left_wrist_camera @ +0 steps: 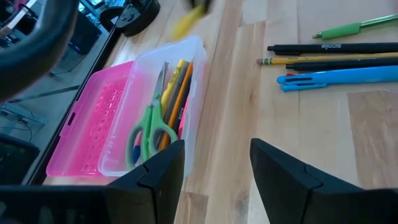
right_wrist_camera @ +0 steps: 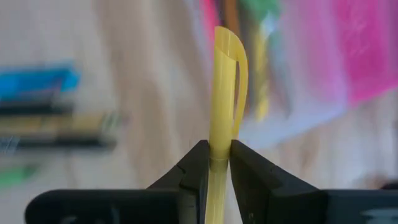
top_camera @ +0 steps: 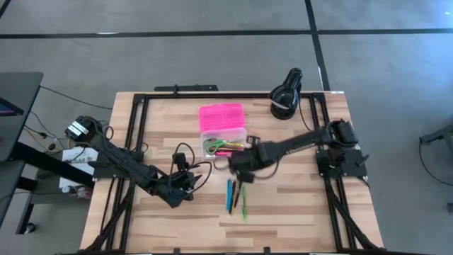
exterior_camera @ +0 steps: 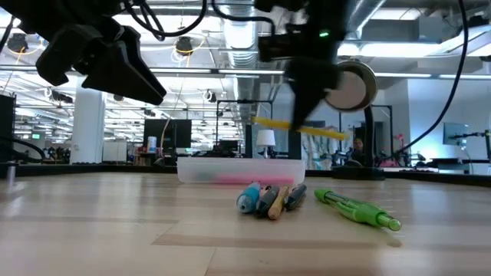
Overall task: Pick & place school supplies into a supply box
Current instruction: Put the yellow pen into the supply box
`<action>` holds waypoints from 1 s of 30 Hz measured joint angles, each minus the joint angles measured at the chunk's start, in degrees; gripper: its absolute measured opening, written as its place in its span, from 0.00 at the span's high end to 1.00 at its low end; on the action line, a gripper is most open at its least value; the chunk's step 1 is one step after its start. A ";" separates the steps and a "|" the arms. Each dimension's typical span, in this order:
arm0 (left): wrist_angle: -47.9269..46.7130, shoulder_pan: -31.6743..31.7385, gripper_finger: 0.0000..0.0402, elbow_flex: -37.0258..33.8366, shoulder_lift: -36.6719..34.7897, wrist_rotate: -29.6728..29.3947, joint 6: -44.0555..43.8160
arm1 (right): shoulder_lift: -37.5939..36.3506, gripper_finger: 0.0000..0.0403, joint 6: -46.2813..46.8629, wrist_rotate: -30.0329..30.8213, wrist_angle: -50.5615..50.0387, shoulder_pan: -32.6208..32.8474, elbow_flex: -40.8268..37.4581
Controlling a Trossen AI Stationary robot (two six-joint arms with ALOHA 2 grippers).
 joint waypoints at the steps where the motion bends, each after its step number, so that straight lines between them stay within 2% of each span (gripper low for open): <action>1: -0.02 -0.25 0.55 0.00 0.00 0.02 -0.01 | 0.00 0.86 -1.93 -0.05 2.35 -1.35 0.22; 6: 0.00 -1.56 0.55 0.00 0.00 0.02 -0.01 | 0.00 0.86 -10.31 -2.91 12.25 -7.48 0.40; 12: 0.00 -2.55 0.55 0.00 0.00 0.02 -0.01 | 0.04 0.86 -14.05 -6.50 18.04 -13.15 0.40; 16: -0.05 -2.62 0.55 0.00 0.00 0.06 -0.01 | 0.07 0.86 -15.10 -10.40 19.98 -15.75 0.40; 22: -0.91 -2.62 0.55 0.00 0.00 0.15 -0.84 | 0.09 0.86 -16.91 -10.74 20.10 -16.81 0.40; 30: -0.91 -2.62 0.55 0.00 0.00 0.17 -1.08 | 0.11 0.86 -18.78 -15.29 19.84 -18.10 0.40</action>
